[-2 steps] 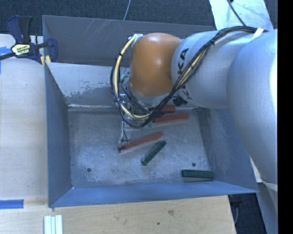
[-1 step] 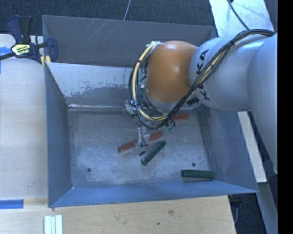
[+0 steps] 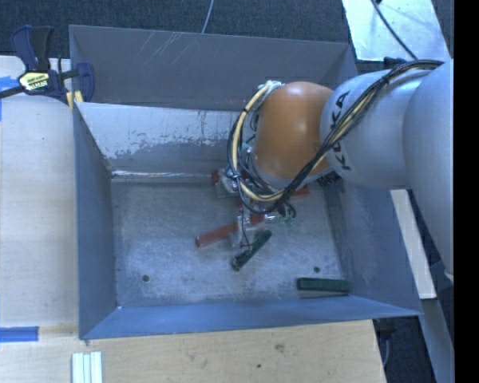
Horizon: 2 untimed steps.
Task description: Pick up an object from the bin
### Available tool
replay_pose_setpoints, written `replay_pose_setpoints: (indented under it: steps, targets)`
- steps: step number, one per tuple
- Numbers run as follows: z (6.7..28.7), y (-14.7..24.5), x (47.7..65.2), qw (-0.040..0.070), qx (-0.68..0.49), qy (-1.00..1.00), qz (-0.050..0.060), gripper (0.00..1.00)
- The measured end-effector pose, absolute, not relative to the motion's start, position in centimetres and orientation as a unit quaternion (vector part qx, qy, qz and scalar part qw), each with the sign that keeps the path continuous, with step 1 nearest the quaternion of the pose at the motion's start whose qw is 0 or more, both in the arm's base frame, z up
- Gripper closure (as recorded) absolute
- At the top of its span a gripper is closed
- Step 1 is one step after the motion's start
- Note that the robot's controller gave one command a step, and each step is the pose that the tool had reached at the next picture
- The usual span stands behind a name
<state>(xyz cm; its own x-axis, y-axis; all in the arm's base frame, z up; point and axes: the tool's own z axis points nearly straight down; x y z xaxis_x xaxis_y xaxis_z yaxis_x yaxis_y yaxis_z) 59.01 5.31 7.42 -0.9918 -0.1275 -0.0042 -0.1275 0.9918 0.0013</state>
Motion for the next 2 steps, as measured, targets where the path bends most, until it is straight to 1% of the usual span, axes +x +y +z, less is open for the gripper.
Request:
replay_pose_setpoints:
  steps: [1,2]
  targets:
    - [5.9,3.45,59.18,0.002,-0.074,0.997,0.003,1.0]
    - [5.93,3.47,59.16,0.002,-0.075,0.997,0.003,1.0]
